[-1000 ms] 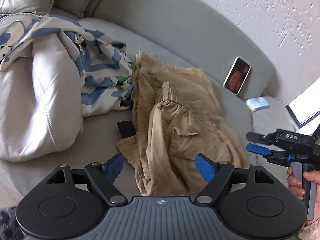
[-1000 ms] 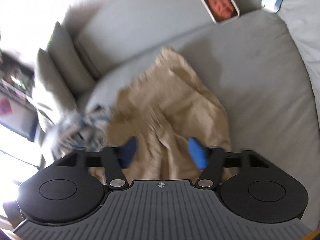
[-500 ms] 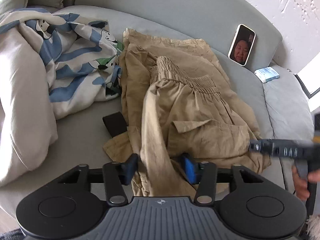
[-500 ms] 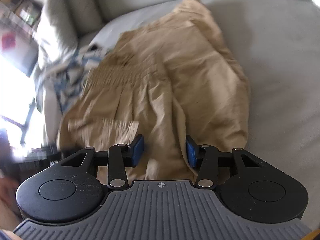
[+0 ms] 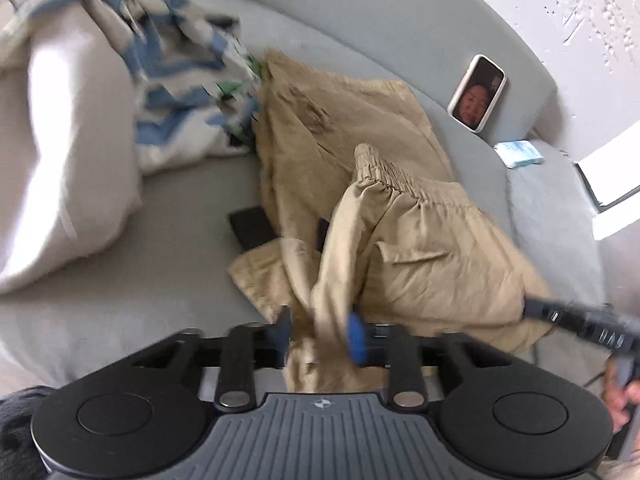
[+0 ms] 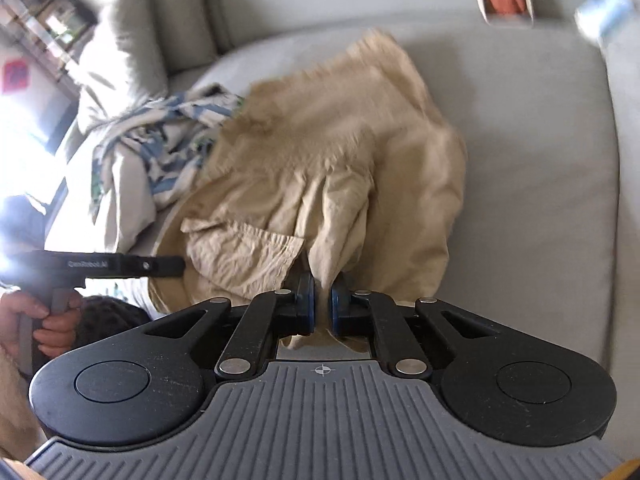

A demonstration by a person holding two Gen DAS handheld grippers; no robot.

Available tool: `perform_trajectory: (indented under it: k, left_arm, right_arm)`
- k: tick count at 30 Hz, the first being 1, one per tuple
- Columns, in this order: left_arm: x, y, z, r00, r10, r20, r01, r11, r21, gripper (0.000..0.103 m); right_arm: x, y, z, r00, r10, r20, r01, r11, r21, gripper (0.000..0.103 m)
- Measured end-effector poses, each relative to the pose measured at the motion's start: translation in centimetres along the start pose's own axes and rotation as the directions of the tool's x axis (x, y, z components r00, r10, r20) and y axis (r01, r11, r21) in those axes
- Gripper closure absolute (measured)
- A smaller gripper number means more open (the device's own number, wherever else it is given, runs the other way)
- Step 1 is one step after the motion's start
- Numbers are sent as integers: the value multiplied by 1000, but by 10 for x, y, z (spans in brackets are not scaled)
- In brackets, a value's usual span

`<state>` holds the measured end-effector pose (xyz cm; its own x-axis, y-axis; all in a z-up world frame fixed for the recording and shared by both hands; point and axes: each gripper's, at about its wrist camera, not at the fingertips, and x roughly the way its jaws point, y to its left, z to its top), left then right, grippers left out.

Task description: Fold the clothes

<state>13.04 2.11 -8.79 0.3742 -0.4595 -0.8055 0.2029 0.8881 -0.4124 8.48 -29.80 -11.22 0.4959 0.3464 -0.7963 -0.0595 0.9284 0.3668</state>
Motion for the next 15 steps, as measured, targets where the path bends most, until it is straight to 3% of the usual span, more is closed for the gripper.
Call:
perform_trajectory:
  k: [4, 6, 7, 10, 14, 15]
  left_arm:
    - [-8, -14, -12, 999, 15, 43, -18, 997, 72, 60]
    - [-6, -19, -16, 998, 35, 49, -40, 994, 98, 66]
    - [-6, -22, -19, 998, 39, 56, -44, 994, 100, 81]
    - [-5, -26, -27, 997, 46, 64, -52, 994, 101, 86]
    - [1, -23, -32, 998, 52, 22, -54, 994, 94, 82]
    - [-2, -26, -33, 997, 69, 18, -70, 991, 111, 80]
  right_arm:
    - [6, 20, 15, 996, -67, 59, 73, 991, -115, 95]
    - [5, 29, 22, 992, -81, 96, 95, 984, -152, 95]
    - [2, 31, 25, 990, -79, 113, 96, 983, -158, 95]
    - [-10, 33, 25, 982, -76, 174, 107, 979, -172, 95]
    - [11, 11, 22, 981, -148, 124, 164, 978, -133, 94]
    - [19, -2, 22, 986, -143, 88, 150, 986, -79, 88]
